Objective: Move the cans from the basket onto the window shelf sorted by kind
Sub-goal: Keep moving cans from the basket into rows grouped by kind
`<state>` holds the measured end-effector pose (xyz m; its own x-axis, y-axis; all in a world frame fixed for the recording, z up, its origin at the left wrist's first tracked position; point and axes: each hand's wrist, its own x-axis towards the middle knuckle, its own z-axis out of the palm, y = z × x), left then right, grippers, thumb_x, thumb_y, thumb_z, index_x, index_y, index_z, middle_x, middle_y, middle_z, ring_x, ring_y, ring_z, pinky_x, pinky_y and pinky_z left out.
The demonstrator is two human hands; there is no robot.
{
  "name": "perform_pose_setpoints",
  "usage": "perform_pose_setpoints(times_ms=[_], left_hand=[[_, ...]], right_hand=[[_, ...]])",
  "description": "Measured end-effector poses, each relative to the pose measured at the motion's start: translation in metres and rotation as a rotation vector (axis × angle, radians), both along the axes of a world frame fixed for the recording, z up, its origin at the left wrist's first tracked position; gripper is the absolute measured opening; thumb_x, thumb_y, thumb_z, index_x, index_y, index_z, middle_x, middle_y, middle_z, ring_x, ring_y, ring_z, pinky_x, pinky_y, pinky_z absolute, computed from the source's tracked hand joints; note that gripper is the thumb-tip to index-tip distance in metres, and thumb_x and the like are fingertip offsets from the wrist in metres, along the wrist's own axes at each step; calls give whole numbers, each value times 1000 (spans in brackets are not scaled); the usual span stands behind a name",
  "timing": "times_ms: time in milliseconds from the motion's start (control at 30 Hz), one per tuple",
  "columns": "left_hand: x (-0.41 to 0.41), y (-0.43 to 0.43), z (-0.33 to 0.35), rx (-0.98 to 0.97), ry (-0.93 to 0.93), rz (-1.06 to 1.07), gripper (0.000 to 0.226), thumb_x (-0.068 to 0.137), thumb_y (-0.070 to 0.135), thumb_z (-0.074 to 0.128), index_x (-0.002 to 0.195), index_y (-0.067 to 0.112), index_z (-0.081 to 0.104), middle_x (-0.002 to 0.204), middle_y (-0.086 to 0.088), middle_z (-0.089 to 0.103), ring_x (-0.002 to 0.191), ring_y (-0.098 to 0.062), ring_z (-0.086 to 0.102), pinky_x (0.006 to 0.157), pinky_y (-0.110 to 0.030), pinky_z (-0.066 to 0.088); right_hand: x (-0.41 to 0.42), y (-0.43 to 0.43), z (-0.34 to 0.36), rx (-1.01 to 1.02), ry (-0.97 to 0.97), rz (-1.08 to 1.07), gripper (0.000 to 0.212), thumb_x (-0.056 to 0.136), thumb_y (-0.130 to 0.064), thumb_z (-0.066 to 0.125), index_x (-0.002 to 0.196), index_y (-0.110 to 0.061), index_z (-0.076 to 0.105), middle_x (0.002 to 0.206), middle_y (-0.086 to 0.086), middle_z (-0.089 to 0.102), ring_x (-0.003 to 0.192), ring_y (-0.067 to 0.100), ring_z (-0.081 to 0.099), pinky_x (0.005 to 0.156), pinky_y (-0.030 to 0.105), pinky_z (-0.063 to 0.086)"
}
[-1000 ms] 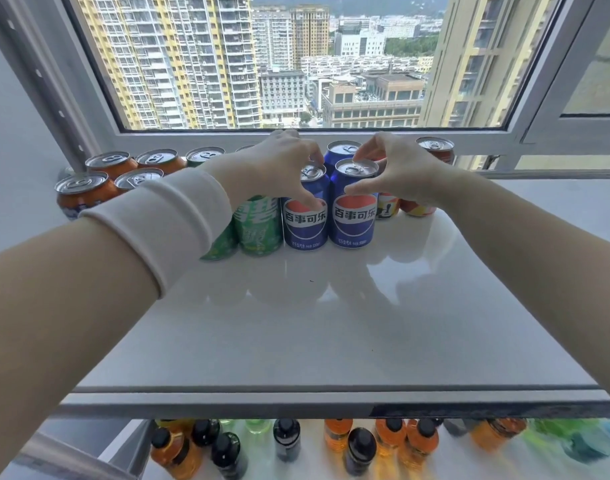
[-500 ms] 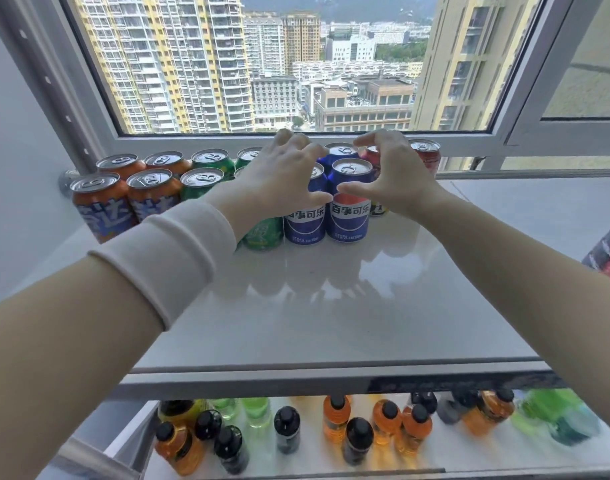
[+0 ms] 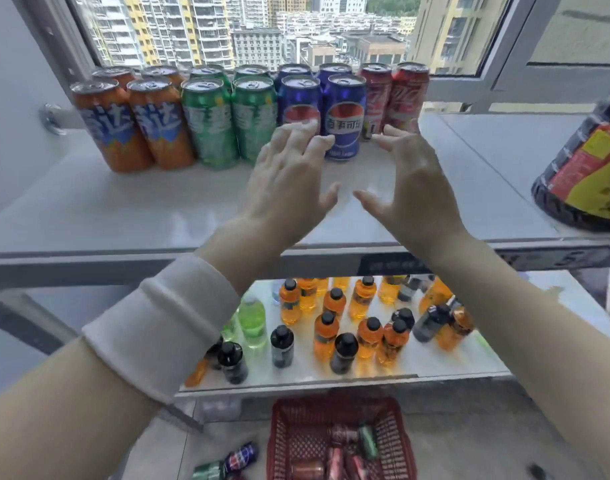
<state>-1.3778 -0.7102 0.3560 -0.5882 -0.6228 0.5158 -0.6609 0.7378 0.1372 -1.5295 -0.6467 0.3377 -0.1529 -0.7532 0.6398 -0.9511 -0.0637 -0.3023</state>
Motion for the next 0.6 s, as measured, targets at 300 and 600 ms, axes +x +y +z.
perform_pose_setpoints(times_ms=[300, 600], left_hand=[[36, 139, -86, 180, 57, 65, 52, 87, 28, 56, 132, 4, 46, 139, -16, 44, 132, -31, 34, 110, -36, 23], [69, 253, -183, 456, 24, 139, 50, 87, 24, 61, 131, 7, 48, 139, -14, 44, 131, -28, 34, 111, -35, 22]], right_hand=[[17, 134, -79, 21, -47, 63, 57, 80, -21, 68, 126, 6, 48, 130, 24, 51, 132, 41, 36, 106, 57, 33], [33, 267, -178, 346, -128, 38, 60, 81, -25, 69, 130, 1, 47, 134, 18, 49, 130, 32, 41, 110, 45, 33]])
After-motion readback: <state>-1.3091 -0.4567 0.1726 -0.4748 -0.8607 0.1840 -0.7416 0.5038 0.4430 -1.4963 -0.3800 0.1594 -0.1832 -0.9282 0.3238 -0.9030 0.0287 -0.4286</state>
